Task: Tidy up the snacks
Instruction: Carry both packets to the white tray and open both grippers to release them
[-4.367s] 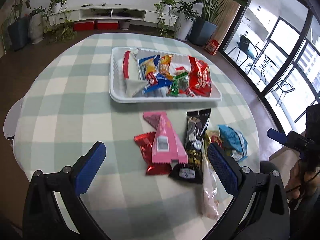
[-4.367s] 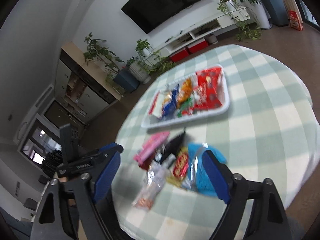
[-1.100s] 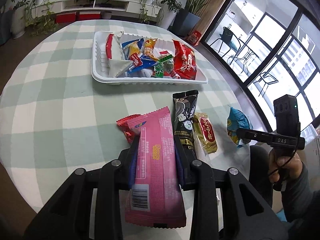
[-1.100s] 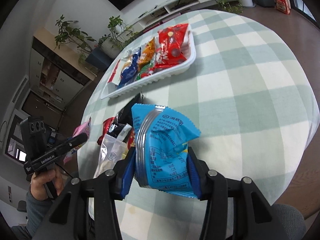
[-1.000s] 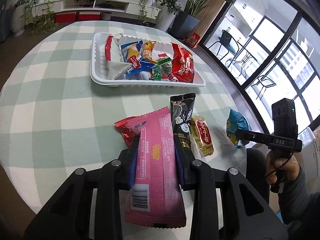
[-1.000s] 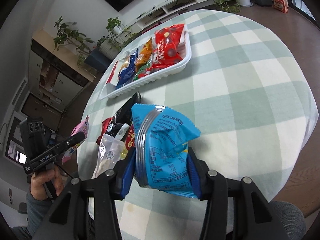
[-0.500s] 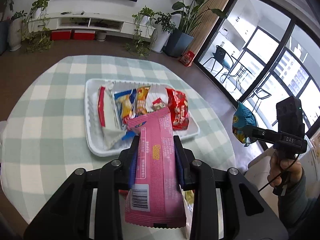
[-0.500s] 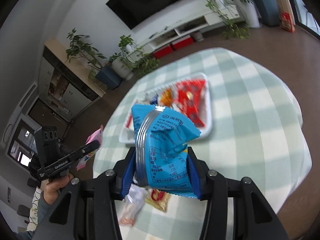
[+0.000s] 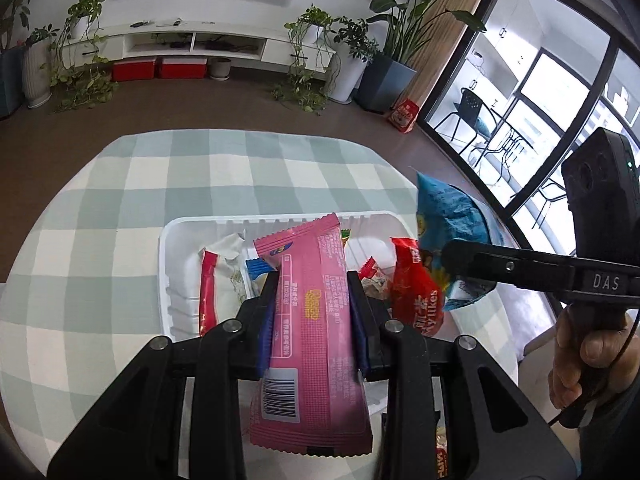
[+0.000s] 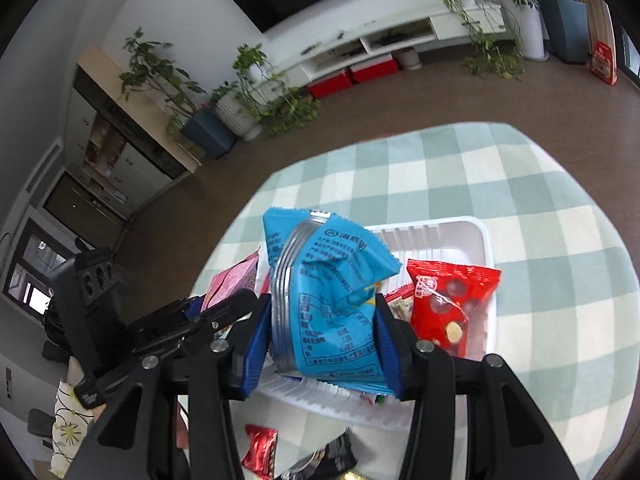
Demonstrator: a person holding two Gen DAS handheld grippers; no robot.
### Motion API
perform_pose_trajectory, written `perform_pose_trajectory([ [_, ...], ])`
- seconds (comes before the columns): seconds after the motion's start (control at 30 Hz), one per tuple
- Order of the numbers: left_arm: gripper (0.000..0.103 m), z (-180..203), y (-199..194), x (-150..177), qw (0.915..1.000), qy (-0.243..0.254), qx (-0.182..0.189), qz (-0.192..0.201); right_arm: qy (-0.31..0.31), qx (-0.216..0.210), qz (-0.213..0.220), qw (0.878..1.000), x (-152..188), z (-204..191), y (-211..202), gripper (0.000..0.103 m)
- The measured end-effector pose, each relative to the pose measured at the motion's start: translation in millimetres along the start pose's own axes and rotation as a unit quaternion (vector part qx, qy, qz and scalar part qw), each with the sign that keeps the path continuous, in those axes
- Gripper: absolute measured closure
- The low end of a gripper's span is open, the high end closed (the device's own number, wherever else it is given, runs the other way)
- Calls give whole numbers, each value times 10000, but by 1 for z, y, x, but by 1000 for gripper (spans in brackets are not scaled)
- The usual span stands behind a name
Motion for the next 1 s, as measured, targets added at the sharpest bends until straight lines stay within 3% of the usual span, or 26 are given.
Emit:
perform_pose_trajectory([
  [0.23,74,-20,45,11,9995,1,-227,-212,120,182,-401,9990,7,15,52,52],
  [0.53,72,-26,71,17,9990,93,-341,-276,126,521,-657,9964,18,29,79,52],
  [0.7,70,-34,77,20,9986,-16,-390,-344,18,602,-731,9955,18,27,85,50],
  [0.83,56,-34,72,19,9989,11,-350,-297,63,558,-707,9959,17,27,84,47],
  [1.0,56,-28,67,19,9990,50,-332,-290,44,557,-704,9960,16,25,82,42],
])
Point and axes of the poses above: each gripper's, at about its wrist camera, not at the fingertips, and y roughly the way its jaws point, z to its right, x to its underside, the point moved 7 cm from there along y, roughly the way its jaws point, and after that the axes turned 14 degrees about -y, right-handed, at the moved point
